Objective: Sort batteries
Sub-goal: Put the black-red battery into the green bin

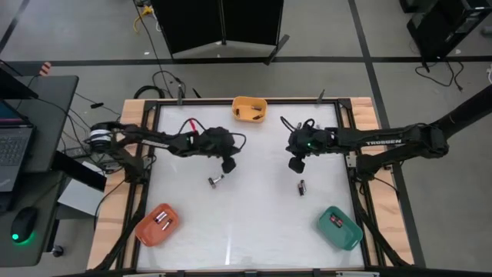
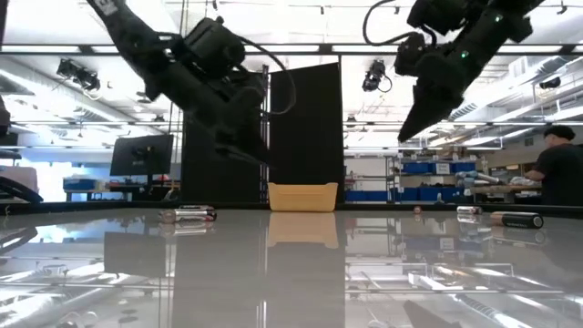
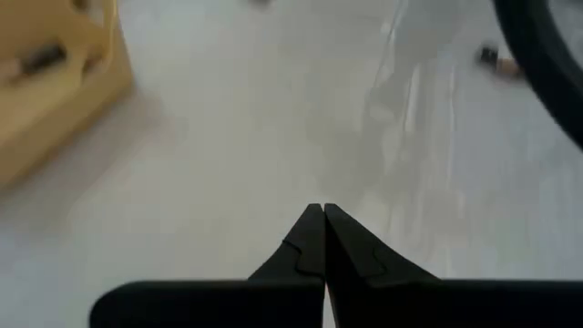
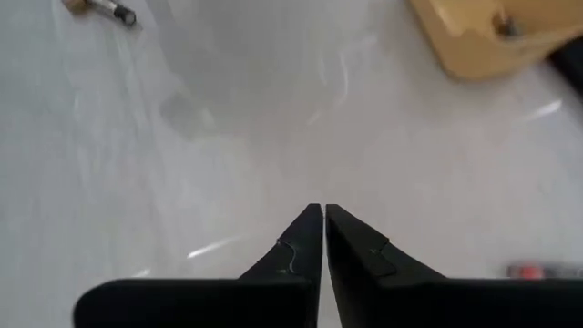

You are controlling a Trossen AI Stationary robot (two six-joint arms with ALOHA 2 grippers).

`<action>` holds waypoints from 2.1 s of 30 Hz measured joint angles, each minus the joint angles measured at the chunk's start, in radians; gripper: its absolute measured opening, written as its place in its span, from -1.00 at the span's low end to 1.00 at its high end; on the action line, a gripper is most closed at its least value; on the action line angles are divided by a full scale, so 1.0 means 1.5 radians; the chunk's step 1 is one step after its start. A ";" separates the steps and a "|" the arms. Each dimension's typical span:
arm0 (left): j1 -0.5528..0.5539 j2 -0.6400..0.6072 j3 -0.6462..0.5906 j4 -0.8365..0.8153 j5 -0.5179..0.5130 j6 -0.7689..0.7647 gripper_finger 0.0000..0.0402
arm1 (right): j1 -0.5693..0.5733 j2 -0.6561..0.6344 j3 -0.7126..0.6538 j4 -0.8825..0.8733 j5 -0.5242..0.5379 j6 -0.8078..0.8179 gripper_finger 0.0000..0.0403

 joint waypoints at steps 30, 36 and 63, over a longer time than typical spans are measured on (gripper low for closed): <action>0.065 0.060 -0.079 0.314 0.048 0.084 -0.98 | -0.103 0.006 0.038 -0.107 0.092 0.312 -0.13; 0.072 0.060 -0.079 0.310 0.043 0.084 -0.98 | -0.163 0.012 0.028 -0.054 0.115 0.295 -0.14; 0.091 0.060 -0.079 0.319 0.037 0.092 -0.98 | -0.268 0.257 0.001 0.061 0.167 0.459 -0.13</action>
